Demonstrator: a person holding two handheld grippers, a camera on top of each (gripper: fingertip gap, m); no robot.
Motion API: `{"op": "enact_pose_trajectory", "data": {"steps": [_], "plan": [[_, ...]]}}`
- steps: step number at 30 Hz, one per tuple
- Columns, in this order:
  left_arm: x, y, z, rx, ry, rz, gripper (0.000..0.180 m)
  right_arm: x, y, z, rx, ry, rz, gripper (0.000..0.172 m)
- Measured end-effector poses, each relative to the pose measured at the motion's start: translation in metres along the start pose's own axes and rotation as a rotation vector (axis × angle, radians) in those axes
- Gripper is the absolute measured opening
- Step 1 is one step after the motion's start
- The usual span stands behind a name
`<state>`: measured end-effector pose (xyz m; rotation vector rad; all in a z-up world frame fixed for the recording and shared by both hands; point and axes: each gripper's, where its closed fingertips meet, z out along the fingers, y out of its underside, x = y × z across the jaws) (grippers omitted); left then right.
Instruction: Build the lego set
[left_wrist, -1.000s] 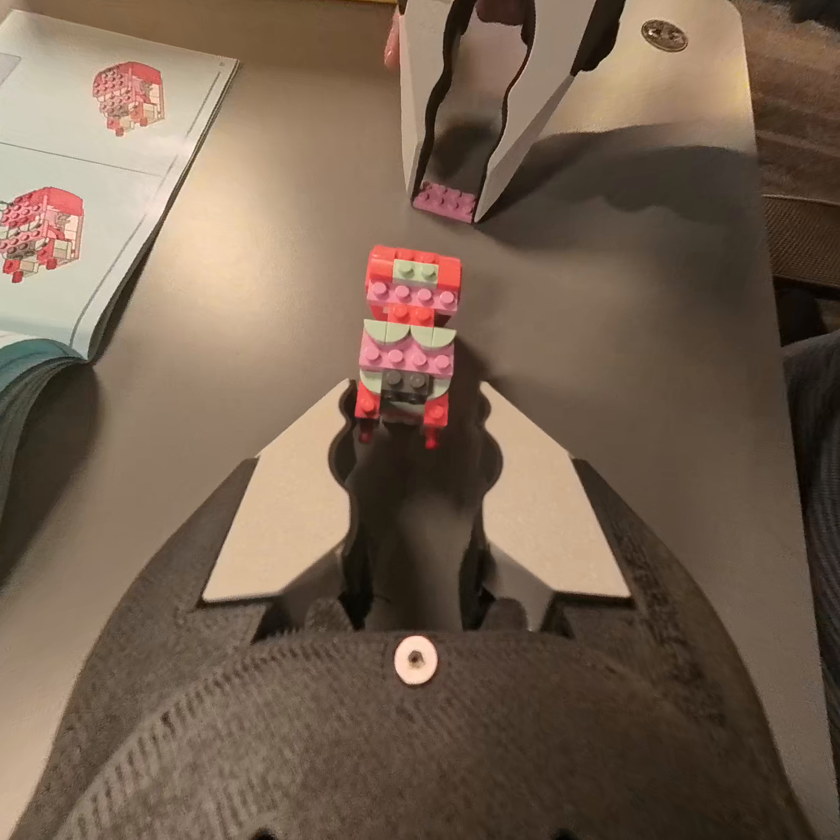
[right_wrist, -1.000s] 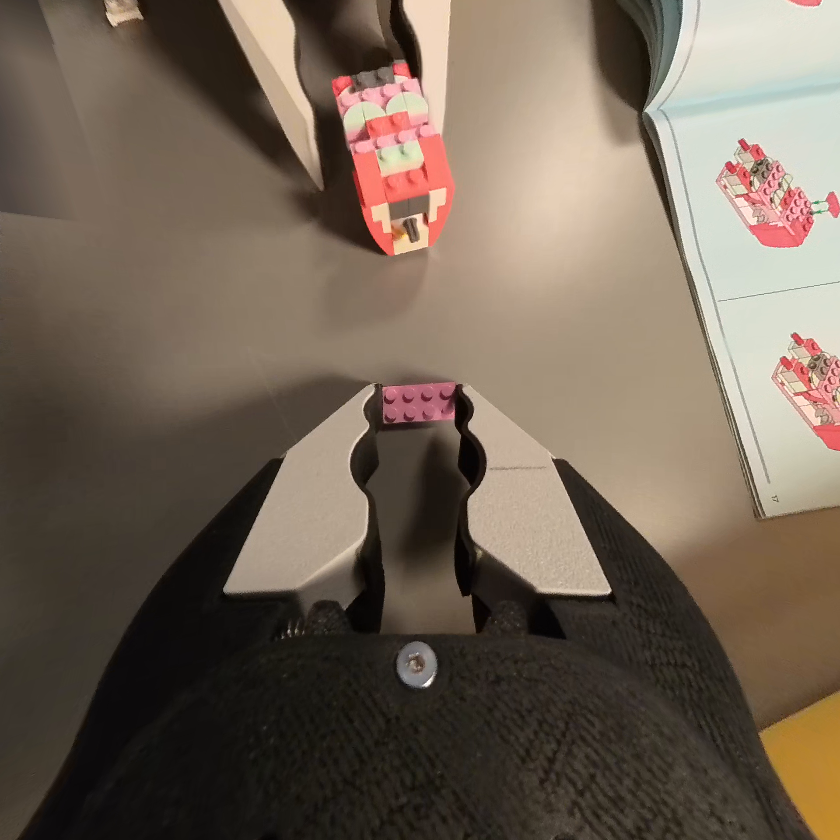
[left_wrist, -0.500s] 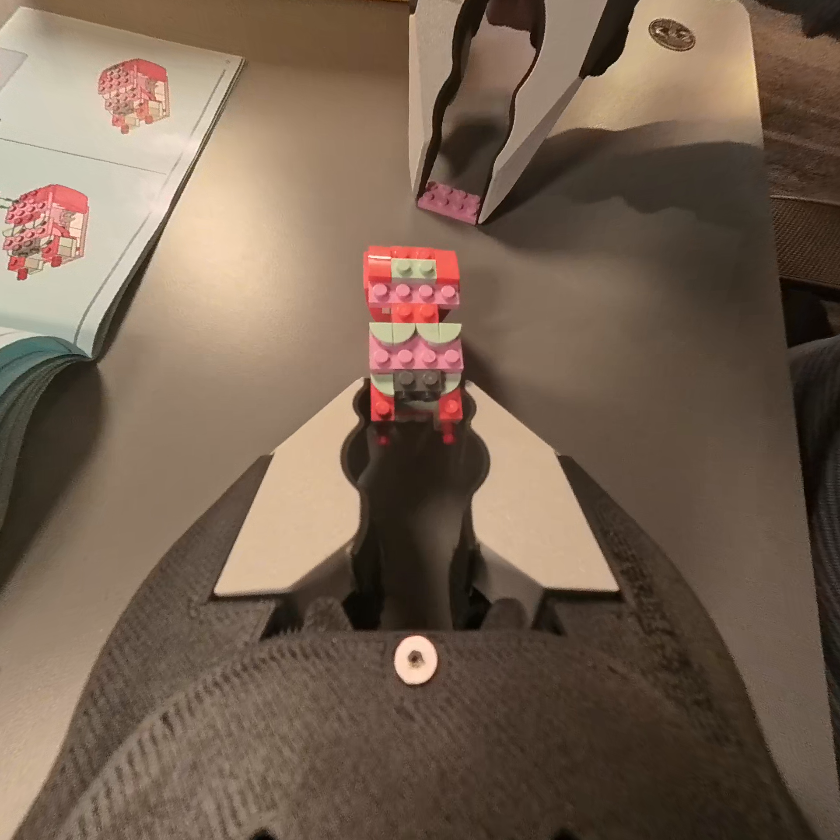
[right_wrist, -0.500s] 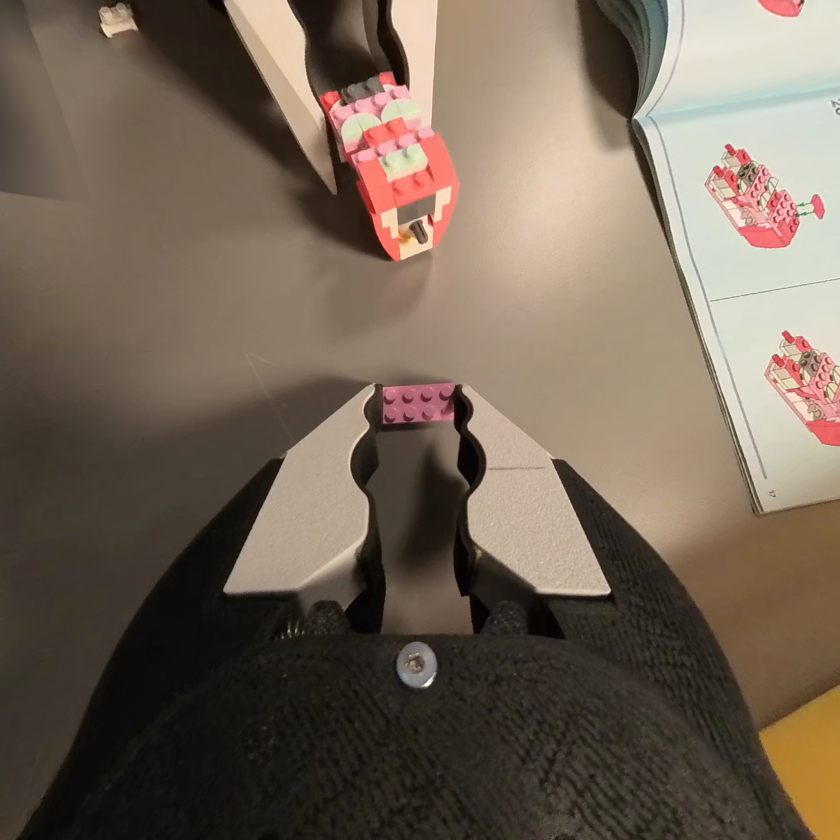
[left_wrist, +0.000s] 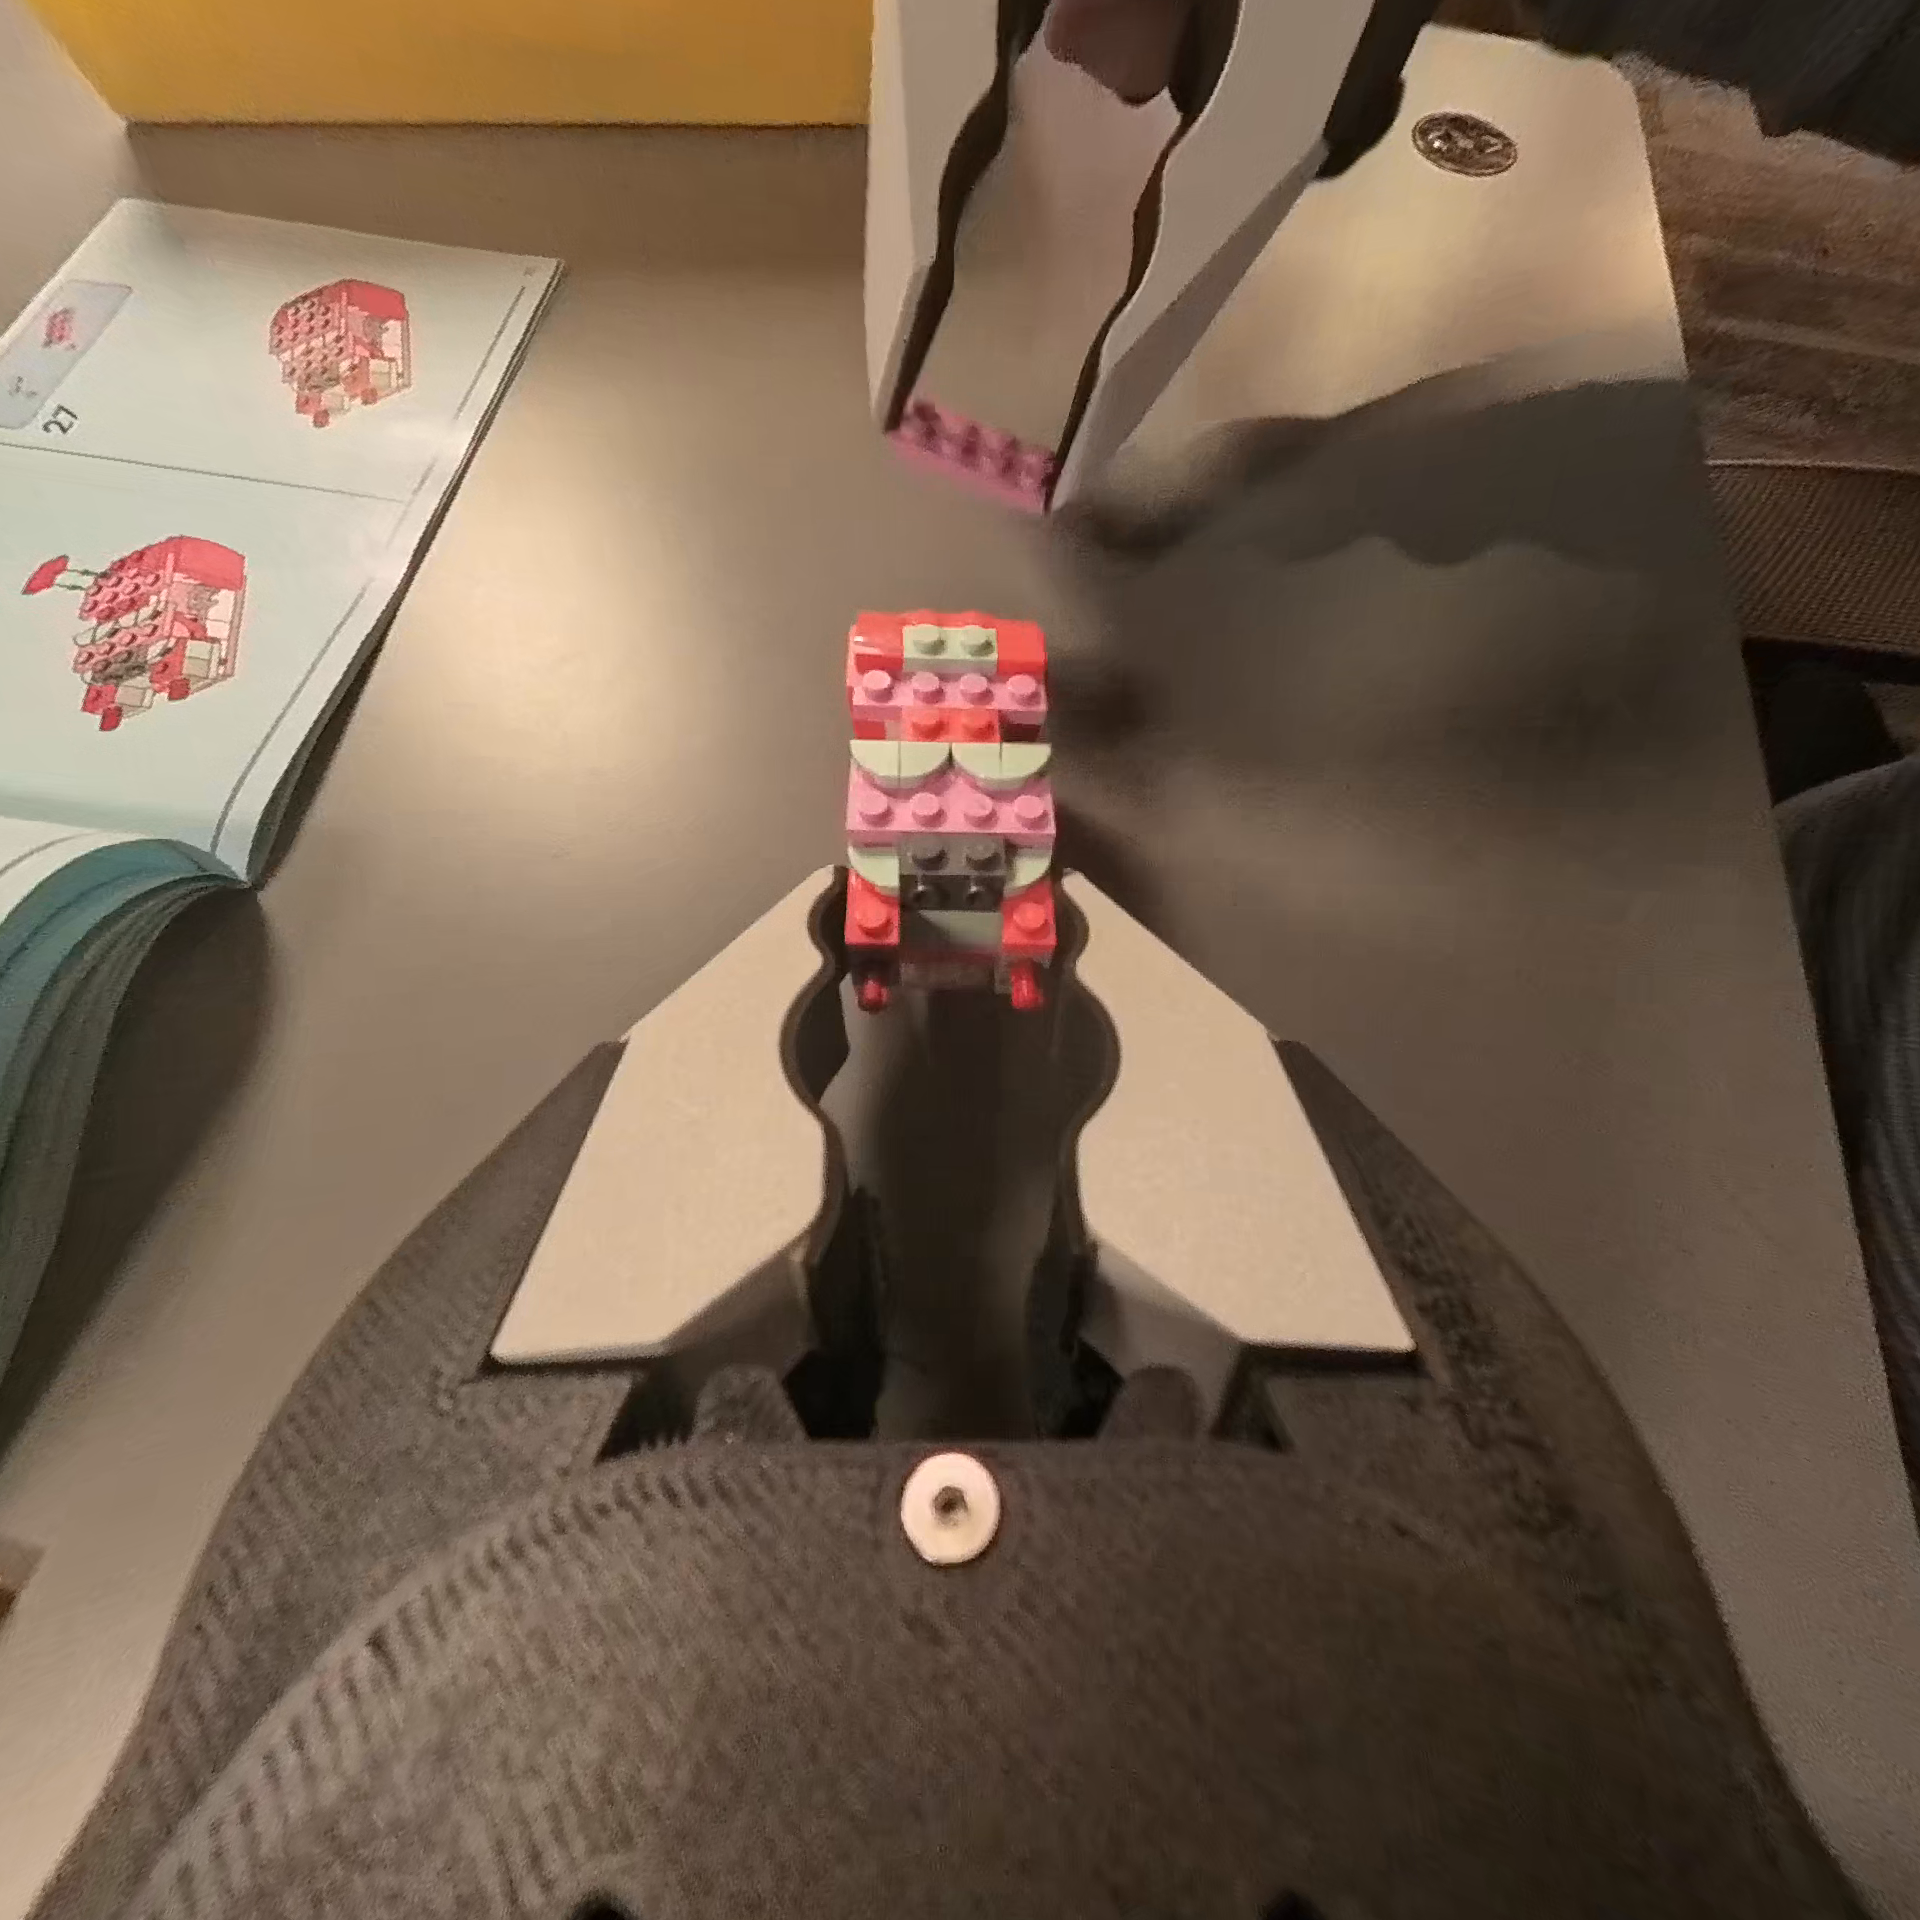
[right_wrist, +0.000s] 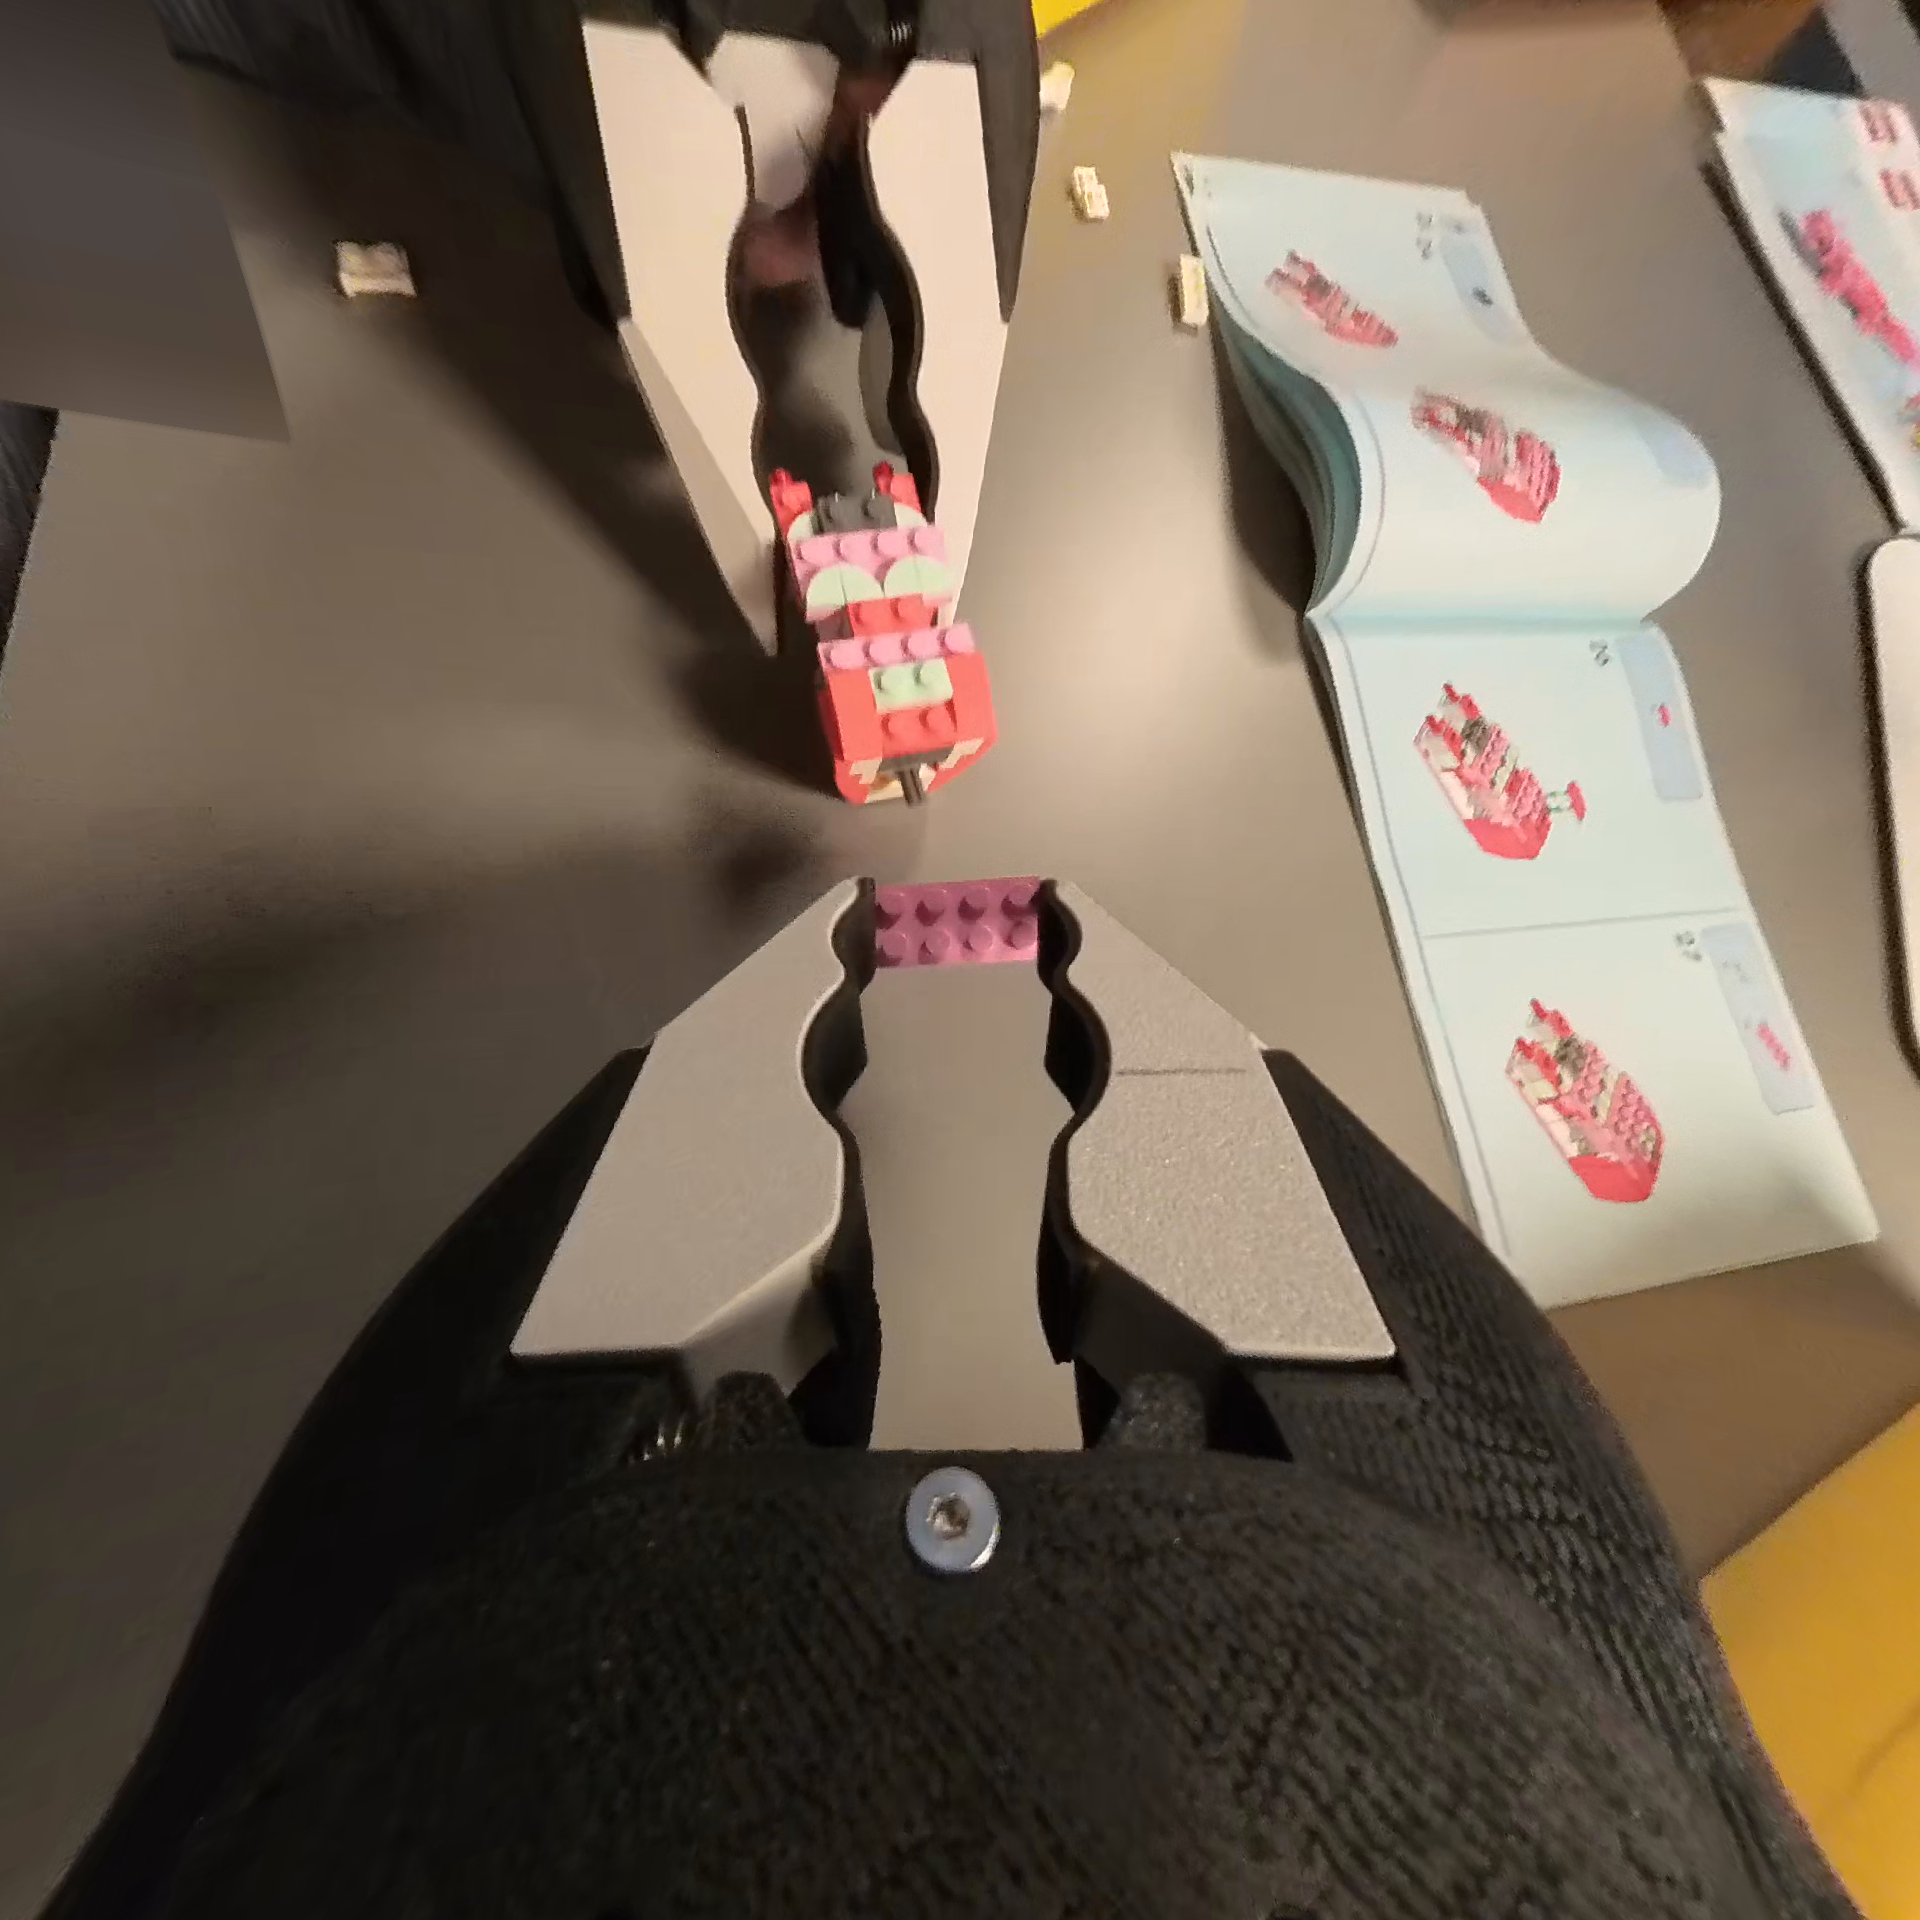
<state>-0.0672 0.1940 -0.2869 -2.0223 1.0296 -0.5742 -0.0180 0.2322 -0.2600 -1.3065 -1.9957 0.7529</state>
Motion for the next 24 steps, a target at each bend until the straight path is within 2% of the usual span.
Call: {"op": "enact_pose_trajectory", "data": {"steps": [10, 13, 15, 17, 22, 24], "plan": [[-0.001, 0.008, 0.006, -0.062, 0.018, -0.036, 0.036, -0.001, -0.010, 0.001, -0.004, 0.000, -0.027, 0.029], [-0.005, 0.008, 0.006, -0.063, -0.009, -0.041, 0.057, -0.001, -0.010, 0.001, 0.001, -0.002, -0.022, 0.029], [-0.006, 0.007, 0.007, -0.062, -0.017, -0.047, 0.063, -0.002, -0.014, 0.000, 0.021, -0.007, -0.017, 0.029], [-0.004, 0.004, 0.009, -0.056, -0.006, -0.044, 0.059, -0.002, -0.022, 0.000, 0.048, -0.016, -0.017, 0.029], [-0.002, 0.003, 0.014, -0.067, -0.010, -0.024, 0.037, -0.006, -0.042, 0.005, 0.091, -0.058, -0.042, 0.029], [-0.002, 0.002, 0.014, -0.066, -0.009, -0.024, 0.037, -0.009, -0.047, 0.010, 0.083, -0.084, -0.062, 0.029]]}}
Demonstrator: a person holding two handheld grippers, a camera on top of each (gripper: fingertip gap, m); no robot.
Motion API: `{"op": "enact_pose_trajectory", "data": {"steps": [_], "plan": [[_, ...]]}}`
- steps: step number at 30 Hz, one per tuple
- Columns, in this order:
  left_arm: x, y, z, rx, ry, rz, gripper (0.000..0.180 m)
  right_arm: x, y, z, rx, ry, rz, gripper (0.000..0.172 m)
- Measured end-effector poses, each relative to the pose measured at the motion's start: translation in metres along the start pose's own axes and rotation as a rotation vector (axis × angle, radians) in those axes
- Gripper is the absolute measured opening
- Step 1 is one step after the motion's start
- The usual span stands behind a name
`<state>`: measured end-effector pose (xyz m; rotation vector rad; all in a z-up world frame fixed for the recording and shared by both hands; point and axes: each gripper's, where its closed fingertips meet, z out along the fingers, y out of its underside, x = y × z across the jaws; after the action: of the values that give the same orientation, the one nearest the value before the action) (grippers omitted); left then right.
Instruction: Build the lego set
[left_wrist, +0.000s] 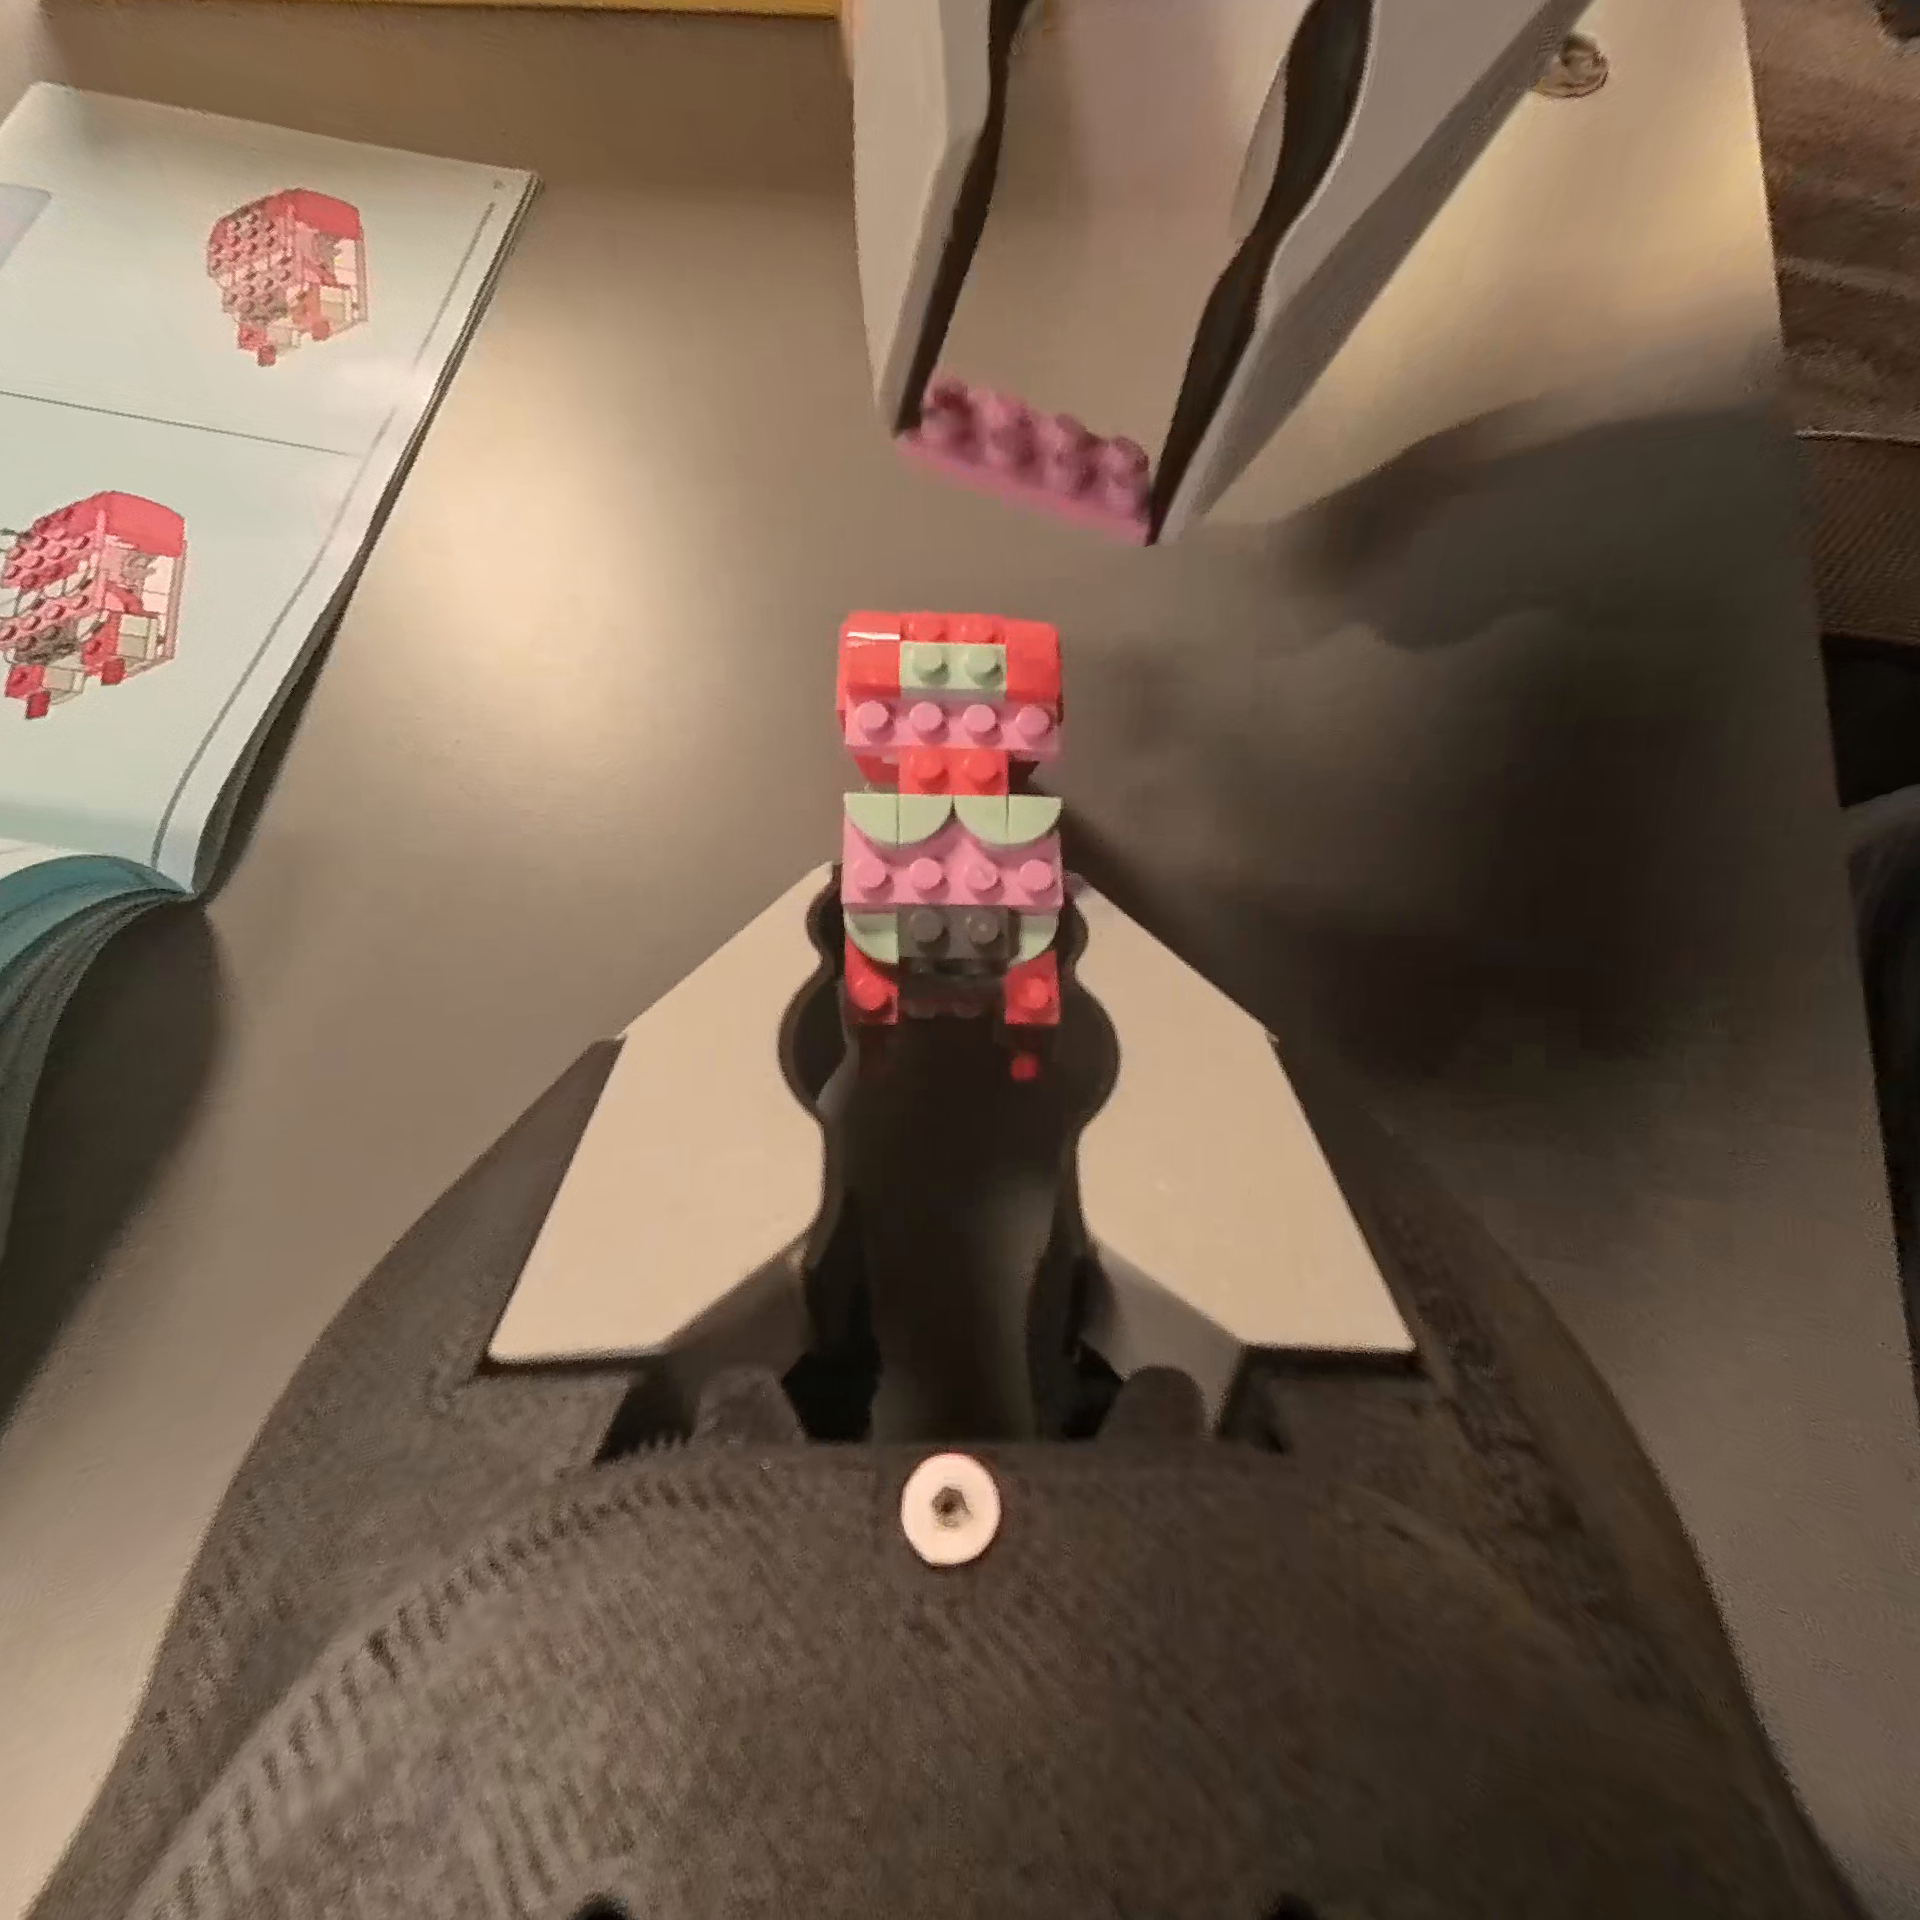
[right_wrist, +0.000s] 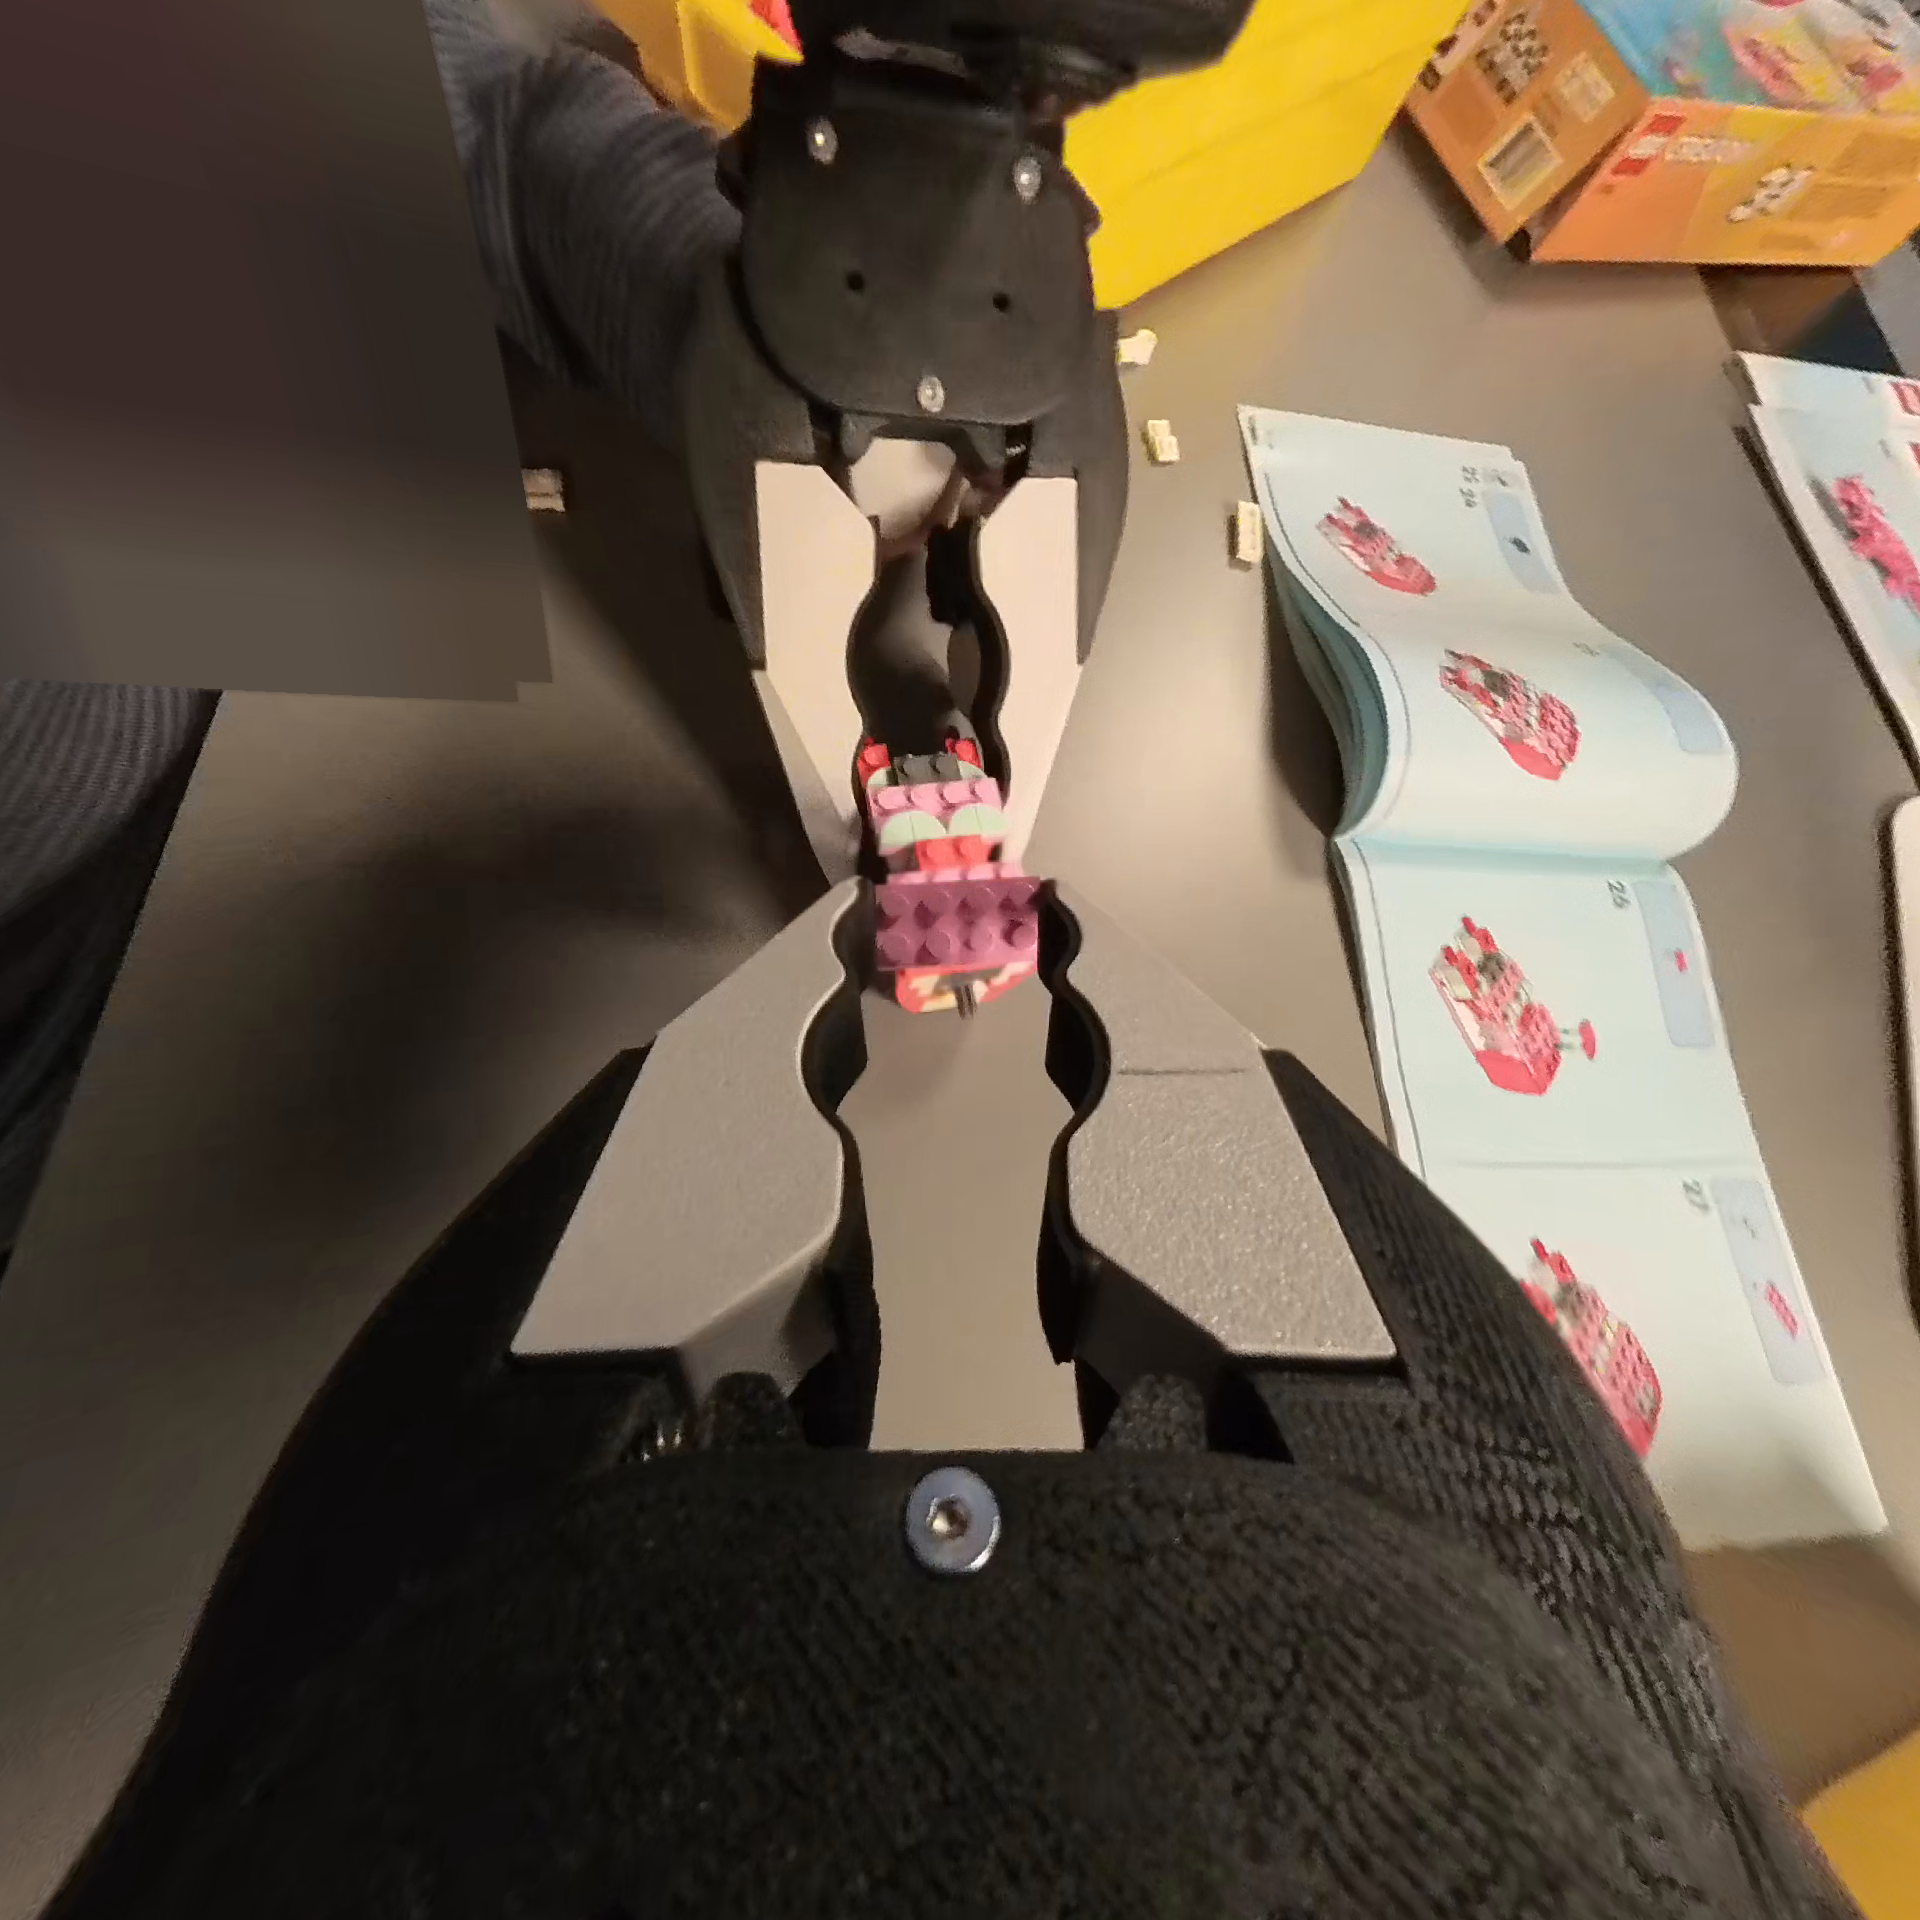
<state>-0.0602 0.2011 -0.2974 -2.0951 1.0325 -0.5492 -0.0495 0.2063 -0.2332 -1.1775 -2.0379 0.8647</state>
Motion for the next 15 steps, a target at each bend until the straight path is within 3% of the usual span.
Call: {"op": "enact_pose_trajectory", "data": {"steps": [7, 15], "plan": [[0.006, -0.007, -0.004, 0.055, -0.009, 0.074, 0.036, -0.012, -0.009, 0.021, -0.043, -0.121, -0.055, 0.029], [0.007, -0.013, -0.009, 0.107, -0.010, 0.083, 0.036, -0.010, -0.010, 0.022, -0.075, -0.135, -0.070, 0.029]]}}
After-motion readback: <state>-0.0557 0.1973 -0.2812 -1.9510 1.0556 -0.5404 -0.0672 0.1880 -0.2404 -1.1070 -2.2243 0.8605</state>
